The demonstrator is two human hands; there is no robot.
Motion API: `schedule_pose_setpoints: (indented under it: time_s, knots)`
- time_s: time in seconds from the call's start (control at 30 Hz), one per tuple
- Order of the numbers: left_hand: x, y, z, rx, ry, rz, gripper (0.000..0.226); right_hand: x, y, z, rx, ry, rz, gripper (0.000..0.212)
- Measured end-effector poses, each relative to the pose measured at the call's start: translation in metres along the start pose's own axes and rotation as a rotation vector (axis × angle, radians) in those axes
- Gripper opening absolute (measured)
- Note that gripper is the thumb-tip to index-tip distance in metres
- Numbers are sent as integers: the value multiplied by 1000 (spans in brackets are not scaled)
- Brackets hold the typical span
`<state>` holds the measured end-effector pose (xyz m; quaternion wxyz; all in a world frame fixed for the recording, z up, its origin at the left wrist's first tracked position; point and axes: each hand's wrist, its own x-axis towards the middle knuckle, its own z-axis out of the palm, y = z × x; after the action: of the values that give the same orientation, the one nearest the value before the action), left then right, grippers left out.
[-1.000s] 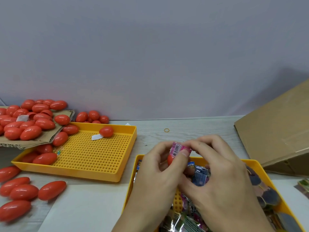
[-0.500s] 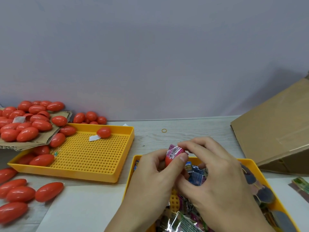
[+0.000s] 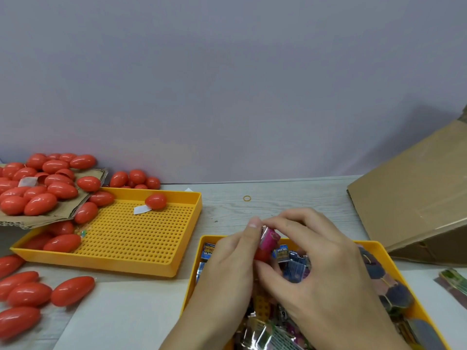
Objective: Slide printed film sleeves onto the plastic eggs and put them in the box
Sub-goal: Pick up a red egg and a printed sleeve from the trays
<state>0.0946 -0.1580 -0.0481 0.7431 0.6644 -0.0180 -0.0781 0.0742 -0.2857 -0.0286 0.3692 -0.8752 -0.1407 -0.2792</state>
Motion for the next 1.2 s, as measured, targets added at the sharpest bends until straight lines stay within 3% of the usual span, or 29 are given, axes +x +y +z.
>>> schedule_pose_setpoints:
  time_s: [0.47,0.67,0.9,1.2]
  knots:
    - [-4,6,6,116,-46,148,59,0,-3,2,-59,108,3,21]
    - [-6,11,11,179,29,310,35,0,-2,1,-27,68,-24,20]
    - [-7,16,12,207,44,238,56,-1,2,6,-61,61,-72,23]
    - [-7,12,10,153,28,219,48,-1,2,4,52,-27,-25,31]
